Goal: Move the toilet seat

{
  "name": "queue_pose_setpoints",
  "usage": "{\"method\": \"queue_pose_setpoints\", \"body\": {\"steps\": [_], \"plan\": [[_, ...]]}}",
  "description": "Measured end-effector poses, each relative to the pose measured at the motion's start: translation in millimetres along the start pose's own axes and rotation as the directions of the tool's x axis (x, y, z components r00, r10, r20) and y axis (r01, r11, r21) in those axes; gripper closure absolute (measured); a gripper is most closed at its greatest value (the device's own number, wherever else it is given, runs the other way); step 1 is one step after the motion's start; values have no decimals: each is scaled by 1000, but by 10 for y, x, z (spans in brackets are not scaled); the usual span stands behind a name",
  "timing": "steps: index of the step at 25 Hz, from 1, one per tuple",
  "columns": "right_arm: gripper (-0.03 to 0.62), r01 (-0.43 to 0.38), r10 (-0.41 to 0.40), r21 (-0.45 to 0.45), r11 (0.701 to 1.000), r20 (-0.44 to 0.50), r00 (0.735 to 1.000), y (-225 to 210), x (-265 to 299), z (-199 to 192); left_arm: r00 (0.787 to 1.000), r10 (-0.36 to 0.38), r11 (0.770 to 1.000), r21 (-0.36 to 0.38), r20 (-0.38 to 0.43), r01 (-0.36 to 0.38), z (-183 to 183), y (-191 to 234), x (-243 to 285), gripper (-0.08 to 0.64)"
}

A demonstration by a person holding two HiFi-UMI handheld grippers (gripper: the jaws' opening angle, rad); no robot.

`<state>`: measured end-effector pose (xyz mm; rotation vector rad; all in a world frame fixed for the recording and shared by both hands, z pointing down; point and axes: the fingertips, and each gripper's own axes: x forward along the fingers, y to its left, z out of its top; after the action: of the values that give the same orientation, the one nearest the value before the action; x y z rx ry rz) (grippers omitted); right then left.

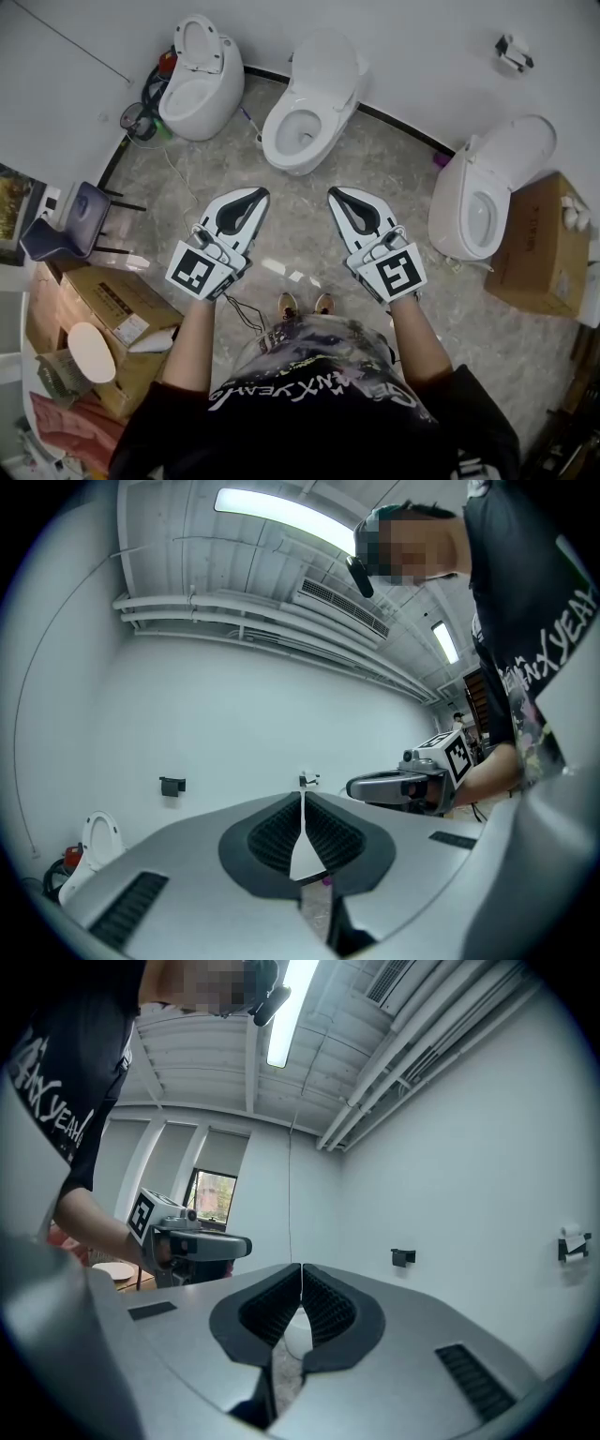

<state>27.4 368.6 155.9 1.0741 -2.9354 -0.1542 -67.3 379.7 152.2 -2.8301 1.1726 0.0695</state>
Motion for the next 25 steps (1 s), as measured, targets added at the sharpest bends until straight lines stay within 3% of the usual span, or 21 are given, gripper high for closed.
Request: {"method": "queue_pose_setpoints", "body": {"steps": [3, 6, 10, 20, 25], "plan": [[551, -9, 9, 17, 1000, 0, 1000, 4, -2, 10, 1000, -5, 1000, -9, 10, 5, 28, -6, 2, 531], [491, -29, 29, 25, 999, 0, 1000, 3, -7, -2, 1000, -23, 1000, -5, -6, 23, -15, -33, 45, 367], [441, -45, 45, 28, 999, -5, 999, -3, -2, -25, 999, -35, 999, 10, -33, 36, -74, -57, 94, 288], [293, -81, 82, 38, 996, -17, 996, 21, -41, -41, 998, -25, 999, 28, -53, 26, -125, -33, 94, 207], [133, -106, 107, 31, 994, -12, 994, 31, -39, -58, 999, -6, 999, 40, -50, 8, -119, 12, 89, 149]]}}
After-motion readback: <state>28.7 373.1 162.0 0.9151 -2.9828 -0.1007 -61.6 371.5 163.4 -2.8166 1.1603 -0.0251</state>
